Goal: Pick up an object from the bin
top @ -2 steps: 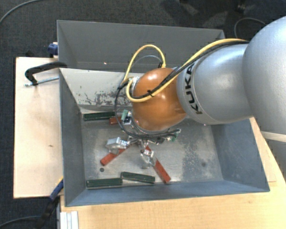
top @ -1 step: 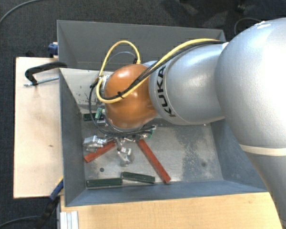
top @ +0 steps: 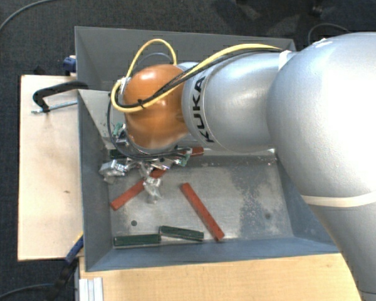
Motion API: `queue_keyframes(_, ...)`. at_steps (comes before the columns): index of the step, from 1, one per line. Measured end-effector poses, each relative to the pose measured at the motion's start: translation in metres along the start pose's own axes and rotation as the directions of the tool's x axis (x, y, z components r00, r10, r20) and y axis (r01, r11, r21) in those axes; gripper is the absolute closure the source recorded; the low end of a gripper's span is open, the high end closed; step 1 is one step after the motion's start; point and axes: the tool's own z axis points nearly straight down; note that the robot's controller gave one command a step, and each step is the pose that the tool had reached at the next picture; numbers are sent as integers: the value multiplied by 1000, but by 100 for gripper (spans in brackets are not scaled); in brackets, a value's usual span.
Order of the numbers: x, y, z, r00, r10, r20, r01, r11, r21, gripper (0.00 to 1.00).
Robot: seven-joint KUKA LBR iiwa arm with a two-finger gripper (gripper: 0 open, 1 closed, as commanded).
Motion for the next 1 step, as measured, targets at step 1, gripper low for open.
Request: queue_keyframes(1,1,2,1,1000,2,-3,-2,1000,-5,100)
